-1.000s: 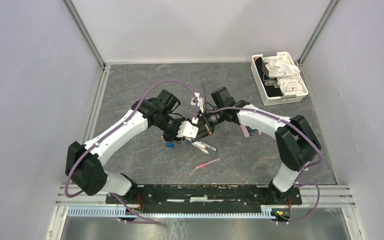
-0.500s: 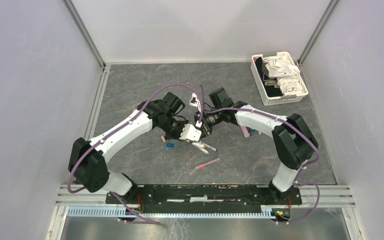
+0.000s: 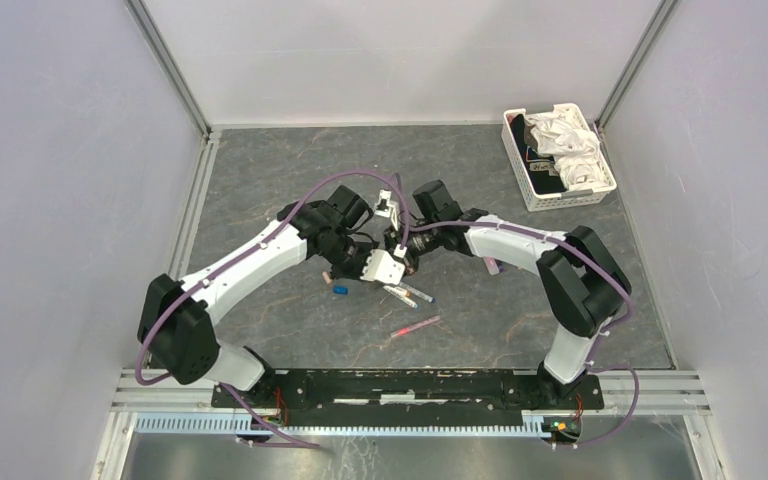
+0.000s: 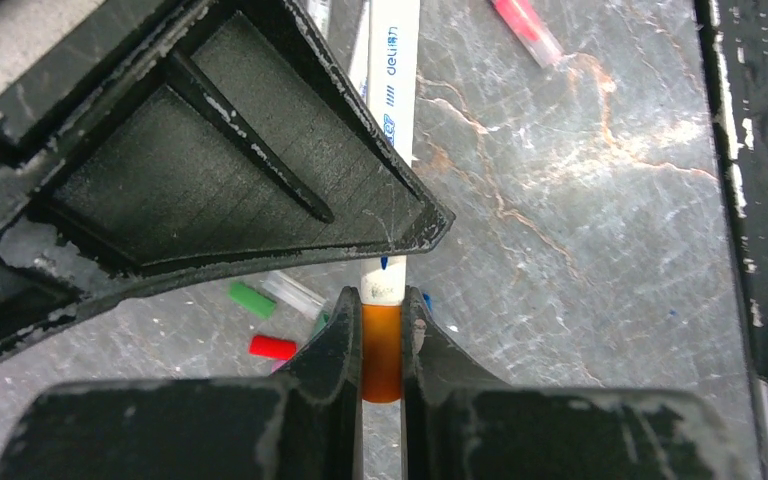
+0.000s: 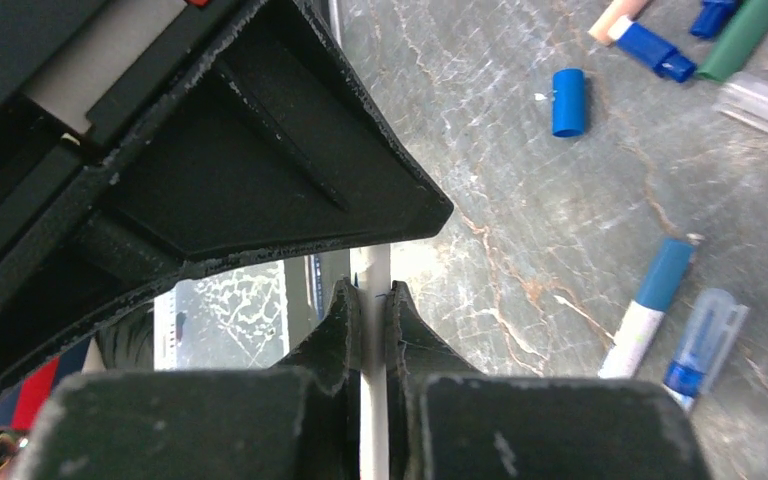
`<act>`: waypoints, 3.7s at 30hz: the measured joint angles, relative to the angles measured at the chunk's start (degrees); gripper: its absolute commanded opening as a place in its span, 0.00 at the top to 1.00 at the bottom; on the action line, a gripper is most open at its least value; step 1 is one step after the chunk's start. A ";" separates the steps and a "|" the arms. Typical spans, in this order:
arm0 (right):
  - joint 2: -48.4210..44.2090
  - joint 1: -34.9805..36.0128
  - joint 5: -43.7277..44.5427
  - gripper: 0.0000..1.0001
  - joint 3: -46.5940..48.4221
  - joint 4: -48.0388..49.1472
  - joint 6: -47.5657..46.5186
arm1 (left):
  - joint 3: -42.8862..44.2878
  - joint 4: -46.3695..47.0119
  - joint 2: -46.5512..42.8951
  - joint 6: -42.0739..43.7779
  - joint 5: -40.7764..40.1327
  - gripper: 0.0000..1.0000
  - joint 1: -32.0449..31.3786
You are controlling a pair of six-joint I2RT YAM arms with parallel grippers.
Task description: Open the pen caps
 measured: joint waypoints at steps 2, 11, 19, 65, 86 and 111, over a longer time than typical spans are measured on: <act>-1.27 -0.81 0.81 1.00 -1.38 1.05 -0.57 | 0.00 1.38 0.20 0.28 -0.15 0.98 0.04; -7.06 -5.18 7.23 1.00 -5.44 4.76 -4.52 | 2.62 8.07 4.33 0.85 4.70 0.98 3.69; -8.70 -10.86 11.78 1.00 -6.62 -10.32 -9.11 | 3.21 10.51 9.25 -0.26 -6.40 0.98 9.03; -14.80 -21.22 68.04 0.54 -15.17 -4.74 -4.02 | 17.51 7.45 10.29 -19.43 -8.81 0.00 9.29; -26.01 7.74 39.08 0.49 -28.02 -1.68 -30.99 | 20.26 6.80 0.92 -27.58 -6.08 0.00 18.47; -19.21 13.90 40.68 0.99 -27.39 -1.11 -38.51 | 19.41 8.17 -3.32 -28.52 -3.41 0.00 19.69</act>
